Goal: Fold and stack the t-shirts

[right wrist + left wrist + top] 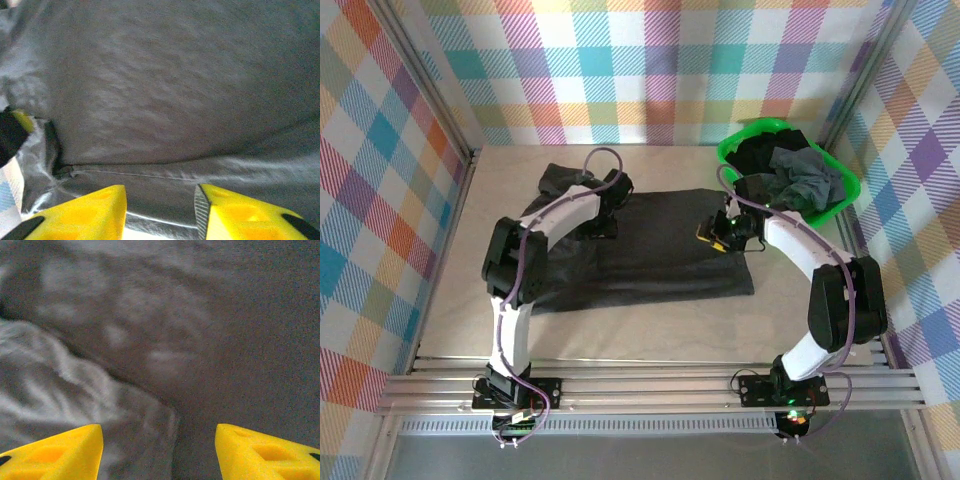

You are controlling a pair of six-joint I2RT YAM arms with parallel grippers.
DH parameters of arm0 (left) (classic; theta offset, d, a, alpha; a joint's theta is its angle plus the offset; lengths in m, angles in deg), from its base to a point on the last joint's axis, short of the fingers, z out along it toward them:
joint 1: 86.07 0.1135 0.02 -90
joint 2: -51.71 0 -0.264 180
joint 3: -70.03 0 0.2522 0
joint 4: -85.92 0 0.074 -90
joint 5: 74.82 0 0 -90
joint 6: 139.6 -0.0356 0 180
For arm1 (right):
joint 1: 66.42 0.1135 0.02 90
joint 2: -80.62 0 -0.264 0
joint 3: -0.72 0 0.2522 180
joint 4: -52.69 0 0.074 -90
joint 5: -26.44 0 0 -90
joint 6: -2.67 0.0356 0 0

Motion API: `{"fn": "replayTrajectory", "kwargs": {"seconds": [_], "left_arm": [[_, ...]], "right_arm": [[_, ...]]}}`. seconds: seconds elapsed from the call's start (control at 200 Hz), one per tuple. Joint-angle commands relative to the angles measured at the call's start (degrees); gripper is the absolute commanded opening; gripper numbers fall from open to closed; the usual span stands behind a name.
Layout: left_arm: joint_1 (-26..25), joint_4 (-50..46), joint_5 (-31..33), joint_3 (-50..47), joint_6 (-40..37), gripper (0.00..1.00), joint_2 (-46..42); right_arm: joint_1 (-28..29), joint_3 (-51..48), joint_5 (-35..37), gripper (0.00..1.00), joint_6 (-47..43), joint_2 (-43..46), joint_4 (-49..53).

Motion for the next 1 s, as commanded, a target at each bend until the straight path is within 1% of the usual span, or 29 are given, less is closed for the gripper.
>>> {"fn": "replayTrajectory", "kwargs": {"seconds": [0.0, 0.07, 0.095, 0.155, 0.195, 0.255, 0.31, 0.43, 0.53, 0.61, 0.675, 0.78, 0.995], "left_arm": [[-0.58, -6.61, 2.23, -8.17, 9.56, 0.53, -13.74], [1.07, -5.97, -1.76, -15.56, 12.73, 0.45, -18.68], [2.46, -5.49, -3.45, -18.15, 13.60, 0.42, -19.99], [6.58, -3.20, -8.06, -24.24, 15.42, 0.33, -22.25], [9.92, -0.89, -11.27, -27.83, 16.40, 0.29, -23.23], [14.64, 2.49, -15.49, -31.91, 17.52, 0.25, -23.59], [17.81, 4.60, -16.83, -33.60, 17.92, 0.25, -22.79], [21.34, 6.30, -15.81, -33.15, 17.89, 0.25, -18.75], [22.38, 5.27, -14.86, -33.12, 19.22, 0.25, -14.80], [22.46, 3.95, -14.14, -34.82, 20.40, 0.25, -13.48], [22.47, 4.69, -13.52, -37.77, 20.72, 0.25, -15.23], [23.04, 4.03, -10.52, -42.07, 20.77, 0.26, -19.71], [27.75, 1.44, -9.39, -47.53, 17.23, 0.28, -24.66]], "right_arm": [[-0.35, -1.45, 4.24, 0.31, 2.23, -1.31, 3.80], [-0.35, -1.39, 5.24, 0.22, 2.24, -2.67, 4.74], [-0.22, -1.19, 5.81, 0.20, 2.25, -3.33, 5.32], [-0.22, -0.33, 6.78, 0.19, 1.99, -5.32, 7.01], [-0.13, 0.47, 7.25, 0.19, 1.85, -6.78, 8.07], [0.12, 1.75, 7.95, 0.19, 1.51, -8.97, 9.61], [0.60, 2.81, 8.56, 0.19, 1.23, -10.75, 10.56], [2.09, 4.36, 10.84, 0.21, 1.01, -14.59, 11.42], [2.72, 4.46, 12.62, 0.23, 1.56, -17.67, 12.32], [3.04, 3.62, 13.26, 0.24, 2.49, -18.86, 13.51], [3.43, 1.76, 12.50, 0.24, 3.15, -18.31, 14.08], [4.92, -2.37, 11.74, 0.24, 3.49, -15.41, 15.05], [8.65, -11.25, 8.15, 0.26, 5.54, -9.22, 15.69]]}}
